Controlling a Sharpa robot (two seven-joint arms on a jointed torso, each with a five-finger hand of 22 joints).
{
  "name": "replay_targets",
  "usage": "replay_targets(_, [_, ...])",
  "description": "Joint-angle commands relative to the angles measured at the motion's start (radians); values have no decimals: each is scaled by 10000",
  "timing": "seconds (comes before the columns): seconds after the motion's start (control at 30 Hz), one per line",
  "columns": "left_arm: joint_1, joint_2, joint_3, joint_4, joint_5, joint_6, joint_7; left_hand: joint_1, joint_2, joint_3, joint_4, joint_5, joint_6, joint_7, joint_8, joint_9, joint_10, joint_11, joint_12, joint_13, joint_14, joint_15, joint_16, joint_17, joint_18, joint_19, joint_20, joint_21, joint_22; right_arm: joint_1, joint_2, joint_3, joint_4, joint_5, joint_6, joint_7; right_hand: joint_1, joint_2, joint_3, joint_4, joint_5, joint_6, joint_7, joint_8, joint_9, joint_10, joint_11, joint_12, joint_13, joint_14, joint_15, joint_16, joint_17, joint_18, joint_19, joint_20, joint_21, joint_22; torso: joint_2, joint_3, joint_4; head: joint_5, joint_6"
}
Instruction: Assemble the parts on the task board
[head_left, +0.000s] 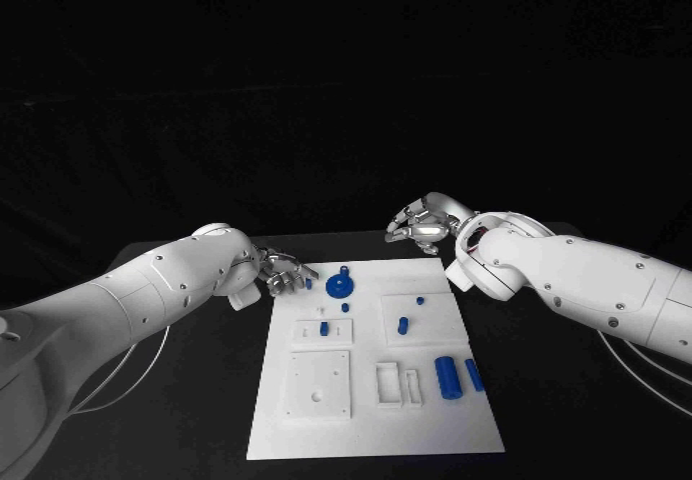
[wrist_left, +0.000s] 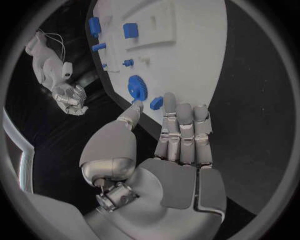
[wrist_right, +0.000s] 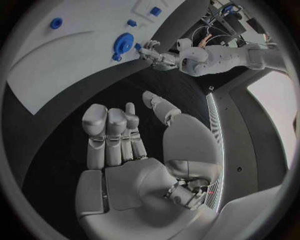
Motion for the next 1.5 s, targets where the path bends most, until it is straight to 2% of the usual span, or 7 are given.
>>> replay_targets(0.03, [-55,38,-20,-1,21,216,-25,4,148,2,-71,-14,64,-4,26,-9,-12,-45,14,8,37,-29,58,12,-156,62,-996,-14,13,-1,10,7,6,-16,101,51,-85,29,-34,-7,32,7,52,-42,14,-54,-1,-57,-14,-34,0,-55,-9,1524,-52,34,-29,-11,9,2,2,-3,0])
replay_targets(0.13, [-55,45,-20,-17,21,164,-33,10,279,-4,-84,-14,78,-7,29,-27,-5,-48,14,8,41,-33,74,20,-160,73,-1001,-10,25,-1,8,7,15,-16,99,54,-84,30,-34,-7,33,8,52,-42,15,-54,-2,-58,-15,-33,0,-56,-10,1524,-51,35,-30,-12,6,3,1,-1,-1])
replay_targets(0.27, [-55,39,-21,-24,21,192,-45,31,655,-2,-98,-21,81,-7,26,-64,-3,-48,9,5,35,-34,93,30,-168,74,-1006,-13,50,-1,-14,8,33,-24,87,54,-81,33,-32,-8,37,8,51,-42,16,-54,-2,-58,-16,-32,0,-58,-11,1524,-51,36,-32,-12,9,4,2,-18,3])
replay_targets(0.53, [-55,47,-21,-62,21,219,-20,170,862,-16,-257,-15,113,-13,46,-91,3,-53,12,8,27,-38,113,41,-179,62,-1009,-10,87,-1,-13,8,40,-24,77,57,-82,34,-33,-8,39,10,51,-42,18,-53,-2,-59,-18,-30,0,-61,-13,1524,-50,38,-35,-14,6,3,-6,-21,-7])
replay_targets(1.2, [-53,123,-22,-75,21,235,-147,216,896,-63,-364,-16,137,-21,55,-118,31,-61,24,13,58,-48,149,56,-182,93,-1019,9,115,-1,20,8,42,-26,107,49,-80,34,-36,-13,34,16,49,-42,26,-51,-3,-59,-24,-25,-1,-70,-18,1524,-47,43,-43,-17,1,6,0,-3,-12])
replay_targets(1.37, [-53,148,-22,-68,21,297,-158,329,982,-54,-506,-10,179,-39,74,-139,69,-80,38,18,107,-70,198,75,-174,144,-1040,40,146,-1,27,8,39,-27,112,49,-79,35,-36,-14,34,17,49,-41,27,-50,-4,-59,-26,-23,-2,-71,-19,1524,-46,44,-45,-17,2,5,-1,-1,-13])
replay_targets(1.5, [-52,155,-22,-55,21,338,-163,575,1154,25,-785,-2,245,-55,105,-166,93,-99,39,17,126,-86,226,87,-177,178,-1053,61,184,-1,25,8,39,-27,115,47,-80,35,-37,-14,34,18,49,-41,28,-49,-4,-58,-26,-22,-2,-72,-19,1524,-45,44,-45,-18,3,6,-10,6,-16])
